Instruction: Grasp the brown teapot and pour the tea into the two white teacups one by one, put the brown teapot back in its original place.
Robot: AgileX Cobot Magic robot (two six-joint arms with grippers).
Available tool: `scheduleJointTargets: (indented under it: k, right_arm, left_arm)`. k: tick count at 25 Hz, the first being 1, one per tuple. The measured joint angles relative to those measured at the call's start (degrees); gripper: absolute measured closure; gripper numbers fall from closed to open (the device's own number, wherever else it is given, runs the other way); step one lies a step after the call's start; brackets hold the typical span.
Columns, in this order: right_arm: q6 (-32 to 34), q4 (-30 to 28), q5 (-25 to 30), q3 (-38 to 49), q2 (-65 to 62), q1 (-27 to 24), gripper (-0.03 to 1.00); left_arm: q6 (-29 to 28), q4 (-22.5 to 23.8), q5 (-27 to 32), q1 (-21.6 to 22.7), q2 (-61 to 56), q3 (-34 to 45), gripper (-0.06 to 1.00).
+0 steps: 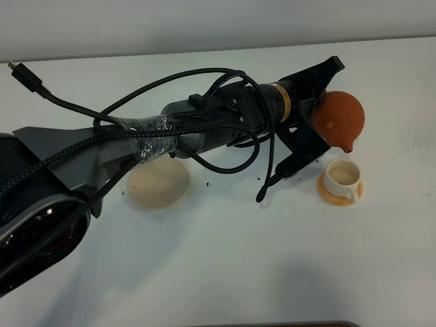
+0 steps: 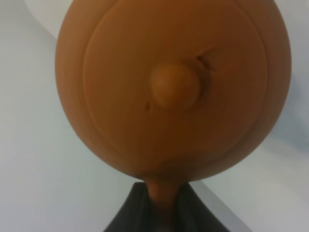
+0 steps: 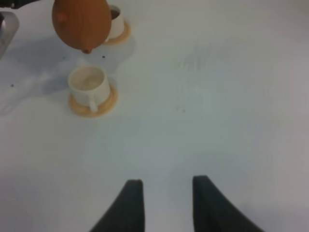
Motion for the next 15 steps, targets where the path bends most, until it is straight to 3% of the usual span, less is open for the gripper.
scheduleJointTargets:
  k: [15]
  right_arm:
    - [0.0, 0.0, 0.0, 0.0, 0.0, 0.0, 0.73]
  left_arm:
    - [0.04, 7.8, -2.07, 0.0, 1.43, 0.05, 0.83]
